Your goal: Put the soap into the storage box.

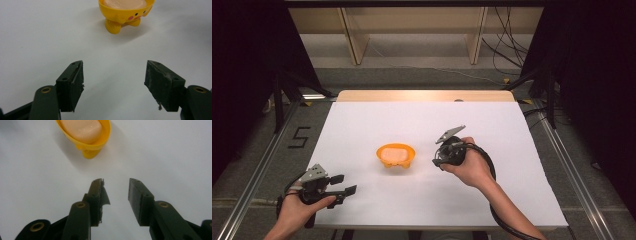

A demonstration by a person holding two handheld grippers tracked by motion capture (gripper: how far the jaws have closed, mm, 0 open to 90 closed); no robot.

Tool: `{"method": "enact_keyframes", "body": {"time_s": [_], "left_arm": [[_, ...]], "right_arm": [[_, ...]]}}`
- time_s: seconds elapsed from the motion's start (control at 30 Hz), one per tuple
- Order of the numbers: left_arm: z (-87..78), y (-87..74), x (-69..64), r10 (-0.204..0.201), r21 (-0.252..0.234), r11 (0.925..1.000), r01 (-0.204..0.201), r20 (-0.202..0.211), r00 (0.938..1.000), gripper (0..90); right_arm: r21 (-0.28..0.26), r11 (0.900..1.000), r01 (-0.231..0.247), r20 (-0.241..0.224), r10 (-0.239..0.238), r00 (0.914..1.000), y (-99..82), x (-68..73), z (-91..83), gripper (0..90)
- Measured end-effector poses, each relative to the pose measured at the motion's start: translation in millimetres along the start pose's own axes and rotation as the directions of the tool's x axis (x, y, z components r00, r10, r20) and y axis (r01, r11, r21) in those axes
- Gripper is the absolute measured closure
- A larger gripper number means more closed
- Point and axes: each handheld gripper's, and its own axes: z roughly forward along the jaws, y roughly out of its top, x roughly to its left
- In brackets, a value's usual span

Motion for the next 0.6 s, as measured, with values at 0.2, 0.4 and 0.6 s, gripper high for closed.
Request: {"method": "enact_keyframes", "body": {"time_s": [0.2,0.4,0.6], "left_arm": [[-0.5,-0.1,0.3,0.001,-0.002,1.0000,-0.001,-0.007,1.0000,31.0],[0.4,-0.6,0.2,0.004,-0.003,1.0000,-0.004,-0.005,1.0000,31.0],[0.1,0.6,0.7,0.008,0.010,0.9999,-0.008,0.000,1.0000,31.0]], "right_arm": [[-0.012,0.9996,-0.027,-0.003,0.027,0.9996,-24.5,-5.9,-3.0,64.1],[-0.049,0.9940,-0.097,0.004,0.098,0.9952,-52.7,-7.0,-1.9,63.8],[-0.059,0.9883,-0.141,0.007,0.141,0.9899,-61.5,-13.7,-1.9,60.5]]}}
